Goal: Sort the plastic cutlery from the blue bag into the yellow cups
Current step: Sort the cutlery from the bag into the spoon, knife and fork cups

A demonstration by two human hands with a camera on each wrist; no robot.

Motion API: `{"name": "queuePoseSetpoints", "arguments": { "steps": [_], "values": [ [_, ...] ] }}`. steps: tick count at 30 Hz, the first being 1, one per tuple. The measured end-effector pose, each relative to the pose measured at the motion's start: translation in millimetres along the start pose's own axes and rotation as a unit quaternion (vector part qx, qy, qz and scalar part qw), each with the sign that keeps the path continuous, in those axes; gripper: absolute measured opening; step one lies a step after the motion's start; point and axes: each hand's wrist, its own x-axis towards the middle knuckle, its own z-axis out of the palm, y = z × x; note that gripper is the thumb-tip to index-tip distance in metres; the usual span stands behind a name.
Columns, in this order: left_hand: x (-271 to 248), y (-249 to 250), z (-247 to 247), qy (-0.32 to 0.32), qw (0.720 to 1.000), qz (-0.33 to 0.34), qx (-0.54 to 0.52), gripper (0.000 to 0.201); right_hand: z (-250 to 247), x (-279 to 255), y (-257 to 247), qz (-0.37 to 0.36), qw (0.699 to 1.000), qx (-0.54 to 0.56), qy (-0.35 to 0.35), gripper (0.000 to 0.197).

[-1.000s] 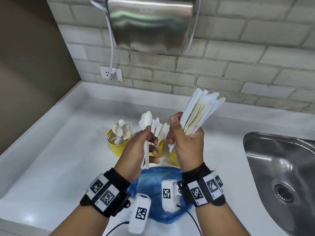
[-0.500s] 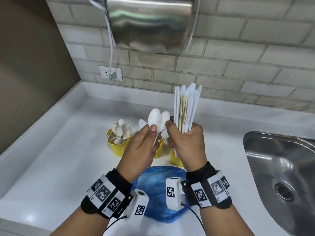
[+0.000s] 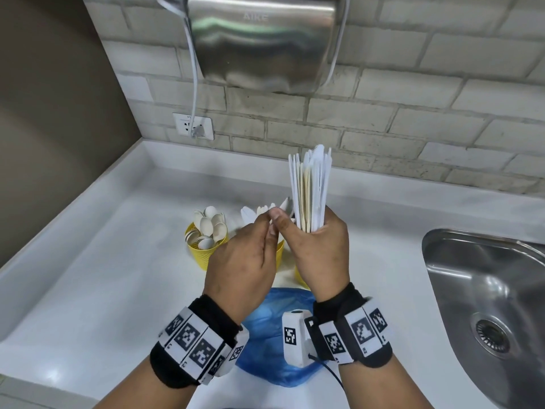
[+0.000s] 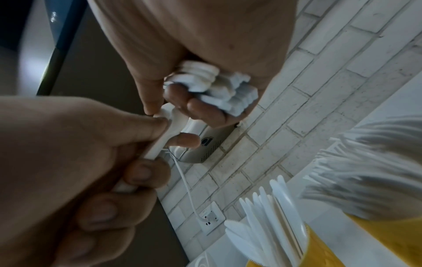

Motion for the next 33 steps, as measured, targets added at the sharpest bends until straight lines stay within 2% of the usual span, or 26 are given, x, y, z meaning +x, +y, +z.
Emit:
{"name": "queuePoseSetpoints", "arguments": {
  "steps": [2, 4, 6, 9, 11, 13, 15, 18, 22, 27, 29, 33],
  "values": [
    [-3, -3, 1, -0.021, 1.000, -0.004, 0.012, 0.043, 2, 0, 0, 0.009, 1.000, -0.021, 0.009, 0.017],
    [-3, -3, -1, -0.041, 0.999, -0.011, -0.007, 0.047, 2, 0, -1, 0.011, 0.999, -0.034, 0.027, 0.029],
    [-1, -4, -1, -0.047, 0.996, -0.014, -0.074, 0.043, 2, -1, -1, 0.012, 0.998, -0.039, 0.039, 0.040],
    [5, -11, -1, -0.058, 0.986, -0.001, -0.157, 0.026, 1, 0, -2, 0.003, 0.999, -0.035, 0.040, 0.048],
    [10, -19, -3, -0.058, 0.984, 0.002, -0.170, 0.015, -1, 0, -3, -0.014, 0.999, -0.045, 0.019, 0.047],
    [16, -23, -10, -0.059, 0.974, -0.005, -0.218, 0.028, -2, 0, -5, -0.036, 0.998, -0.046, -0.019, 0.041],
    [22, -25, -18, -0.086, 0.964, -0.004, -0.250, 0.032, -1, -1, -6, -0.046, 0.997, -0.044, -0.054, 0.023],
    [29, -35, -29, -0.079, 0.978, 0.019, -0.193, 0.028, 1, -2, -2, -0.053, 0.997, -0.039, -0.036, 0.011],
    [42, -65, -48, 0.017, 0.990, -0.036, -0.132, 0.041, -5, 2, 1, -0.025, 0.999, 0.013, 0.015, 0.013],
    [51, -93, -60, 0.051, 0.994, -0.075, -0.063, 0.041, -10, 6, 5, -0.008, 0.999, 0.036, 0.040, 0.015],
    [51, -100, -55, 0.047, 0.995, -0.078, -0.043, 0.039, -9, 5, 7, -0.003, 0.999, 0.037, 0.039, 0.014],
    [49, -114, -39, -0.001, 0.995, -0.095, 0.035, 0.037, -7, 3, 12, -0.011, 0.999, 0.033, 0.034, 0.013]
  ]
}}
